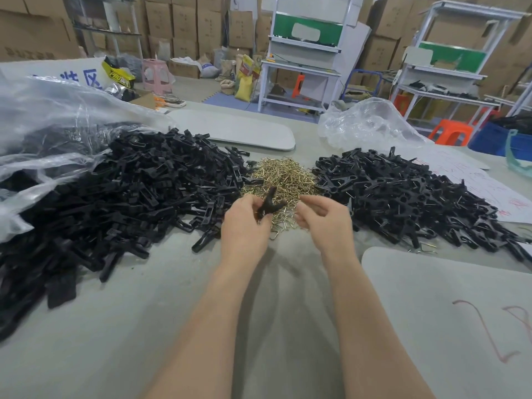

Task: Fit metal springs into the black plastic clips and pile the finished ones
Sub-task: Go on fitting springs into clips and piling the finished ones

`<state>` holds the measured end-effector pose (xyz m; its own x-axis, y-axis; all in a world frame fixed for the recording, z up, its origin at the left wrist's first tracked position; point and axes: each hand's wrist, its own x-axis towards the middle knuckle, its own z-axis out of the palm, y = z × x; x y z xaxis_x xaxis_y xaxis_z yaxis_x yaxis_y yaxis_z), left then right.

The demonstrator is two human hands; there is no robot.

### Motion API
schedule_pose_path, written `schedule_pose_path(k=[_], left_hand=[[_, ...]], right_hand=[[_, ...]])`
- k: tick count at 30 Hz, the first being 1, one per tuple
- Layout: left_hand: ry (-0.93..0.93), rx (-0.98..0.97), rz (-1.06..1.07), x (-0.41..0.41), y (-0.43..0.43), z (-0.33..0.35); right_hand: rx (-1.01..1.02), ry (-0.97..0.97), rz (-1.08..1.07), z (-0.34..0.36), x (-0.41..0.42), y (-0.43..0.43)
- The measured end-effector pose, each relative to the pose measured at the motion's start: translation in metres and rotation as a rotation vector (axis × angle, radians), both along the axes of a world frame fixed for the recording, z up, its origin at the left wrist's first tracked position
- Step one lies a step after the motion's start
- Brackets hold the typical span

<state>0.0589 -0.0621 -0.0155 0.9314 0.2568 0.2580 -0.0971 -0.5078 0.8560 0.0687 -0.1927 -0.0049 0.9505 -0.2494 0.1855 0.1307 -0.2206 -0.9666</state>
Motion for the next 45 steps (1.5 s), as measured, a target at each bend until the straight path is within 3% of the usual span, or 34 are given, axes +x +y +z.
schedule_pose_path(k=[2, 4, 13, 25, 27, 31, 33, 38, 45], left_hand=[[-0.017, 0.137, -0.028, -0.002, -0.003, 0.0], [-0.042, 0.219, -0.047, -0.003, -0.004, 0.0], [-0.148, 0.297, -0.115, -0.006, -0.006, 0.0], [-0.136, 0.346, -0.145, -0.007, -0.006, 0.0], [-0.123, 0.334, -0.17, -0.007, -0.004, 0.001], [-0.171, 0.249, -0.313, -0.01, 0.0, 0.006], [-0.217, 0.237, -0.348, -0.011, 0.001, 0.008], [-0.289, 0.264, -0.348, -0.011, 0.002, 0.01], [-0.316, 0.189, -0.421, -0.01, 0.001, 0.014]], right_hand=[[0.2, -0.035, 0.024, 0.006, -0.002, 0.0], [0.237, -0.036, 0.034, 0.009, -0.003, 0.001], [-0.203, 0.009, -0.115, 0.003, -0.003, 0.004], [-0.425, 0.047, -0.135, 0.007, -0.006, 0.008], [-0.231, 0.131, -0.032, 0.009, -0.004, 0.004], [0.427, 0.421, 0.341, 0.018, -0.009, -0.018], [0.601, 0.491, 0.478, 0.016, -0.011, -0.028], [0.66, 0.527, 0.706, 0.005, -0.013, -0.03], [0.69, 0.489, 0.63, -0.004, -0.009, -0.019]])
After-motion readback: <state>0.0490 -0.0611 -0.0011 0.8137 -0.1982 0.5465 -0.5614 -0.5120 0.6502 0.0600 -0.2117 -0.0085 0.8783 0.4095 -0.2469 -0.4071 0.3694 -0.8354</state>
